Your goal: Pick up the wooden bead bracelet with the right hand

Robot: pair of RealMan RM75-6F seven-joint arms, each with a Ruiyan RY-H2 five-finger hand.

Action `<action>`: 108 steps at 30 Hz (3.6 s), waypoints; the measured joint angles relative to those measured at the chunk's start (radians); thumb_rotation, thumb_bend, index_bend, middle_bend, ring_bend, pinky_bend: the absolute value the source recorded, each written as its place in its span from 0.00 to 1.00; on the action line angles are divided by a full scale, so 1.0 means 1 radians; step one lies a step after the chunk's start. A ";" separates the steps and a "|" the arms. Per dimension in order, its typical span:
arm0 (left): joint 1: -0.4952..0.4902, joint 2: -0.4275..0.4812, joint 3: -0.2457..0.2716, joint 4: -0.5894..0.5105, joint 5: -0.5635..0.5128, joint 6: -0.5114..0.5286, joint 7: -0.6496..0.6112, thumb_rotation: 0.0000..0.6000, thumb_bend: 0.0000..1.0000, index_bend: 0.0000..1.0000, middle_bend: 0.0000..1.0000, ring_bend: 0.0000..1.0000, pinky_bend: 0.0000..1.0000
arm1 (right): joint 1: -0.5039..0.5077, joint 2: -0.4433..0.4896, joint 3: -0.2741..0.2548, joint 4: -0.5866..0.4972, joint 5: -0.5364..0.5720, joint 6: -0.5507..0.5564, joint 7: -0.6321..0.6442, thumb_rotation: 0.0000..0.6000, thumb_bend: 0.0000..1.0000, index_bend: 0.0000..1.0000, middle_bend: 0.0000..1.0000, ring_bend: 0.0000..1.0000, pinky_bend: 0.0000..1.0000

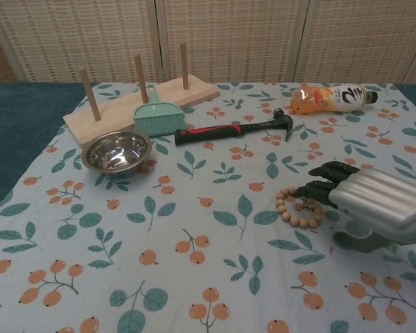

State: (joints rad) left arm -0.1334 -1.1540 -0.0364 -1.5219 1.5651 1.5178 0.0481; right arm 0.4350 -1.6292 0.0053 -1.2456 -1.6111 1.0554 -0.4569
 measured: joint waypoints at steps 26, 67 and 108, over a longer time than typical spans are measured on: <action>0.000 -0.003 -0.002 0.003 -0.002 -0.004 0.003 1.00 0.43 0.00 0.00 0.00 0.17 | 0.059 -0.052 -0.016 0.050 0.012 -0.032 -0.064 1.00 0.28 0.46 0.41 0.01 0.00; -0.004 -0.004 -0.005 0.003 -0.015 -0.017 0.009 1.00 0.43 0.00 0.00 0.00 0.17 | 0.055 -0.120 -0.073 0.225 -0.114 0.159 0.074 1.00 0.32 0.96 0.79 0.36 0.00; -0.011 -0.019 0.000 0.002 -0.018 -0.037 0.045 1.00 0.44 0.00 0.00 0.00 0.17 | -0.041 0.214 0.455 -0.425 0.502 -0.690 1.579 1.00 0.62 0.85 0.82 0.38 0.08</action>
State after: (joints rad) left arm -0.1442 -1.1731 -0.0361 -1.5196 1.5469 1.4812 0.0930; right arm 0.3943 -1.4151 0.4602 -1.6708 -1.1090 0.3651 1.1220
